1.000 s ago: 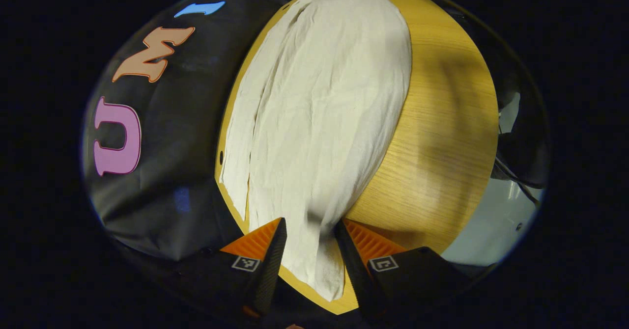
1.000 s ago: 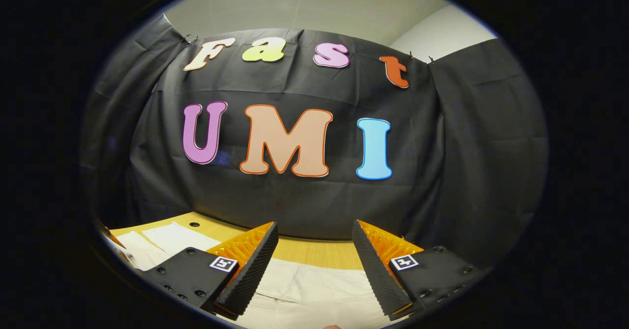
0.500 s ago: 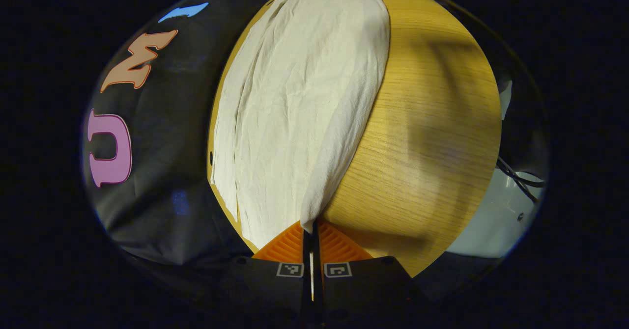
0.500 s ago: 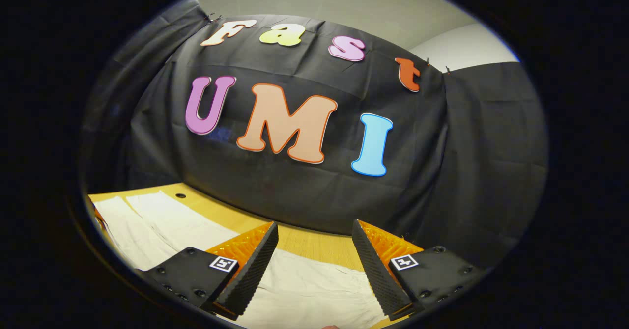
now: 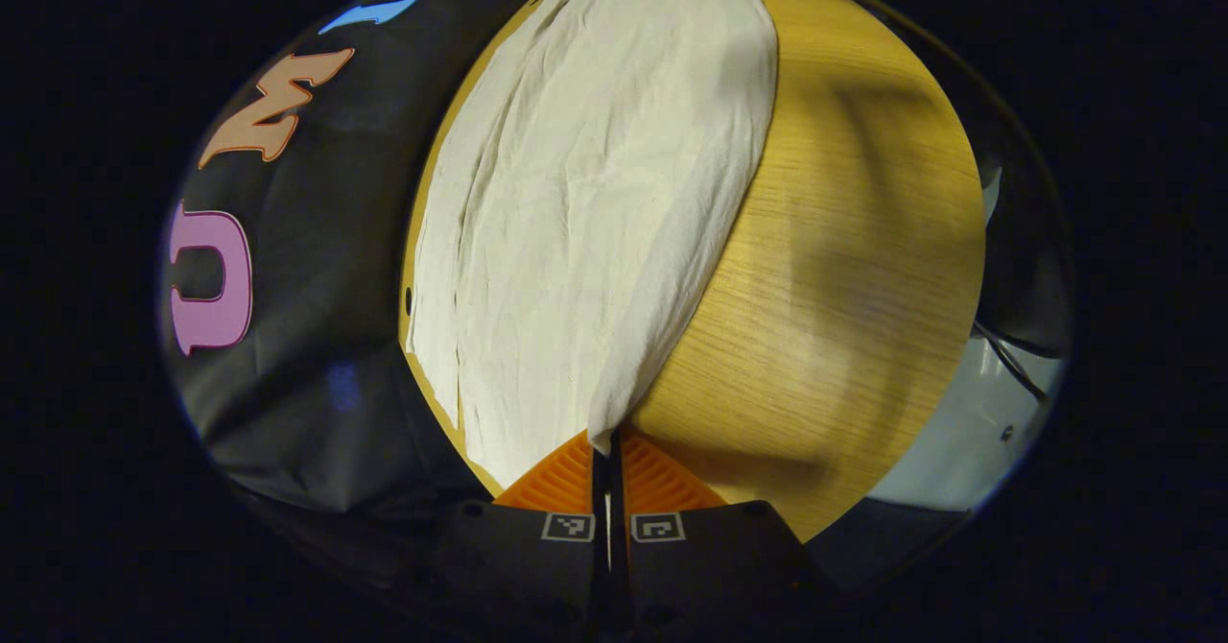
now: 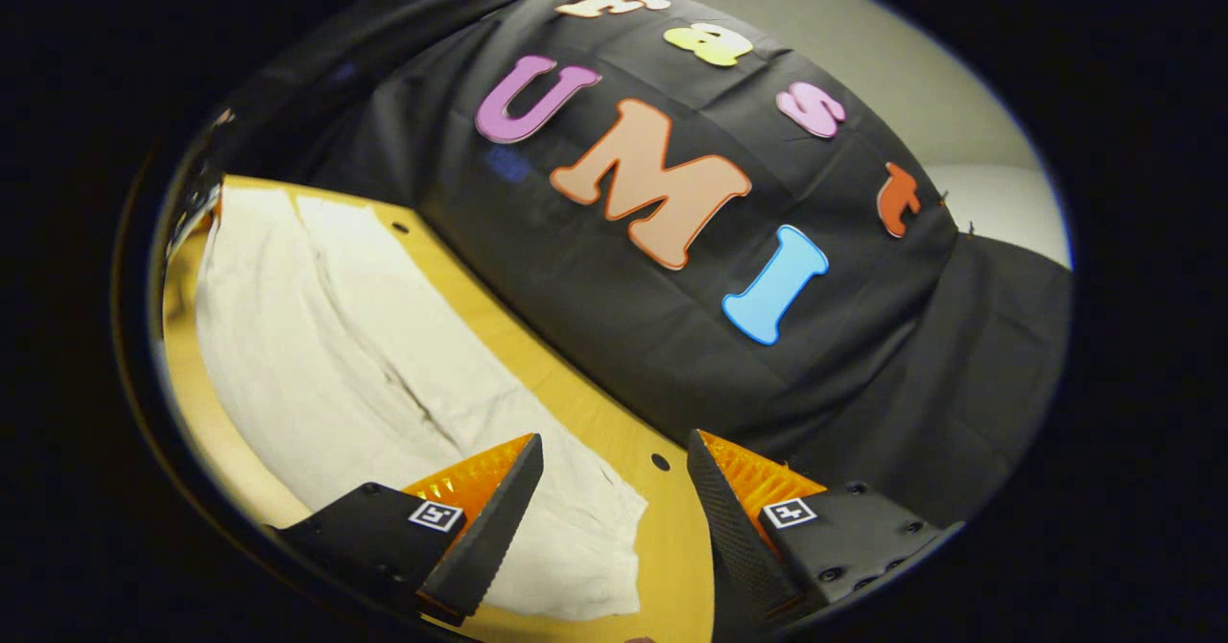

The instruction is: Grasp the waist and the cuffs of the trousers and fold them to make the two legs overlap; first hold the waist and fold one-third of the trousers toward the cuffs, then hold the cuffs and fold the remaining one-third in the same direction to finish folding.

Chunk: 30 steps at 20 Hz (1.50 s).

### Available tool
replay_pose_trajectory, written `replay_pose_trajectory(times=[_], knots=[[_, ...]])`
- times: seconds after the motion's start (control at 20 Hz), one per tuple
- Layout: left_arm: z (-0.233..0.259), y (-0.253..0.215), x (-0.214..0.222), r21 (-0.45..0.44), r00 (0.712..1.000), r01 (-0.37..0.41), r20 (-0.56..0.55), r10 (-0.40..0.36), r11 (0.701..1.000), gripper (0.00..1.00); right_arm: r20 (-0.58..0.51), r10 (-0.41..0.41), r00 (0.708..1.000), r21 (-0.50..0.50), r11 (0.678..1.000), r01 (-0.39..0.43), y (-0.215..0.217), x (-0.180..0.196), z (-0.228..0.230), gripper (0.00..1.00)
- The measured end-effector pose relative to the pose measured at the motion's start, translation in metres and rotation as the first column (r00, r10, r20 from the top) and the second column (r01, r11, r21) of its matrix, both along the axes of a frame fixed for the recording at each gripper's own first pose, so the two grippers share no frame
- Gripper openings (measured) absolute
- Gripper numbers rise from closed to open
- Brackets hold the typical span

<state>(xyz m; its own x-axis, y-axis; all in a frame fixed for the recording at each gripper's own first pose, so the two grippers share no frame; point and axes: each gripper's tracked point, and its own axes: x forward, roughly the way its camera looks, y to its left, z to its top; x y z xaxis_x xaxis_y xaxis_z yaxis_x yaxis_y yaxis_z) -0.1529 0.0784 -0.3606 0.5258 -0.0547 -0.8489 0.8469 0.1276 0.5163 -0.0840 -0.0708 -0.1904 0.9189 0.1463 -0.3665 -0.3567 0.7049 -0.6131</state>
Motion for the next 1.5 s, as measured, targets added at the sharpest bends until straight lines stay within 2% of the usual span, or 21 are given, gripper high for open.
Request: replay_pose_trajectory(times=[0.2,0.45,0.65,0.85,0.9,1.05,1.25,1.5], knots=[[0.000,0.000,-0.001,0.007,1.000,0.008,0.009,-0.008,1.000,0.00,-0.091,0.065,0.994,-0.144,0.987,-0.078,-0.020,-0.029,-0.035,0.97],[0.000,0.000,0.000,0.010,1.000,0.013,0.016,-0.013,1.000,0.00,-0.209,0.072,0.975,-0.240,0.963,-0.123,-0.045,-0.049,-0.077,0.97],[0.000,0.000,0.000,0.004,1.000,0.001,0.024,-0.001,1.000,0.00,-0.340,0.115,0.934,-0.296,0.929,-0.222,-0.053,-0.077,-0.115,0.99],[0.000,0.000,0.000,0.019,0.999,0.019,0.042,-0.020,1.000,0.00,-0.420,0.123,0.899,-0.355,0.890,-0.287,-0.067,-0.095,-0.140,0.99],[0.000,0.001,0.000,0.020,0.999,0.022,0.044,-0.023,1.000,0.00,-0.437,0.118,0.892,-0.365,0.883,-0.295,-0.071,-0.095,-0.146,0.97],[0.000,0.001,0.000,0.019,0.999,0.013,0.040,-0.014,1.000,0.00,-0.488,0.104,0.867,-0.392,0.861,-0.323,-0.078,-0.100,-0.162,1.00],[0.000,0.000,0.000,0.024,0.999,0.013,0.042,-0.014,1.000,0.00,-0.492,0.134,0.860,-0.412,0.835,-0.365,-0.074,-0.087,-0.170,0.90],[0.000,0.000,0.000,0.031,0.999,0.008,0.048,-0.009,0.999,0.00,-0.496,0.129,0.859,-0.413,0.835,-0.364,-0.077,-0.066,-0.181,0.87]])
